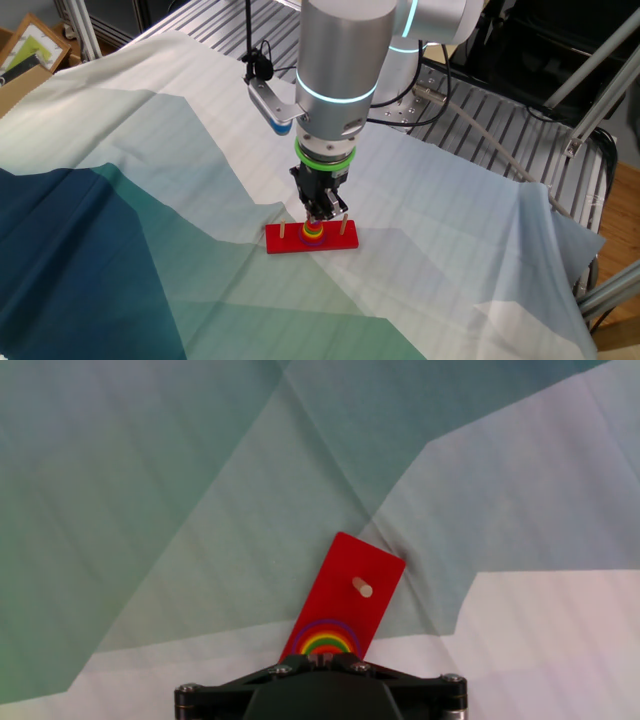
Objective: Take out one Hanoi block and throw it aside
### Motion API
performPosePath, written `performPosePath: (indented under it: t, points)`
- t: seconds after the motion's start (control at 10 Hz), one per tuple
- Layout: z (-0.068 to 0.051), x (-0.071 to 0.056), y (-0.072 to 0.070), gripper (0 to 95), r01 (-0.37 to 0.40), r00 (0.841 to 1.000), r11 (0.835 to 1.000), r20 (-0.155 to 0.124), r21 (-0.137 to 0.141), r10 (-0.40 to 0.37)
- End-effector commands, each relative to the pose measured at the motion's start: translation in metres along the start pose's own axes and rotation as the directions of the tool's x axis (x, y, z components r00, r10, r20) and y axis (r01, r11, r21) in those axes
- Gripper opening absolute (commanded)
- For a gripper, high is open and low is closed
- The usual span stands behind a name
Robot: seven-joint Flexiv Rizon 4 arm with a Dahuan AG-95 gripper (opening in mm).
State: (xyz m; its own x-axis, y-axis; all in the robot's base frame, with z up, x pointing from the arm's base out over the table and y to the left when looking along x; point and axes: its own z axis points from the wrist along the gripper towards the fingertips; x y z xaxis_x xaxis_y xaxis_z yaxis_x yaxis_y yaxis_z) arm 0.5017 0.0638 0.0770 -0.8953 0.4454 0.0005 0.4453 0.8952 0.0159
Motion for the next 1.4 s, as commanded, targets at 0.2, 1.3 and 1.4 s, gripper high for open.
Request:
performPosePath:
  t: [0.2,1.3,1.4]
  points:
    - [-0.0006,0.0001,-0.0003,0.0,-0.003,1.0,1.0,-0.003,0.002,0.003]
    - [0.0005,0.0,0.0,19.0,-0.008,1.0,1.0,-0.007,0.0,0.008]
    - [0.0022,0.0005,-0.0002,19.0,-0.005,1.0,1.0,-0.006,-0.001,0.005]
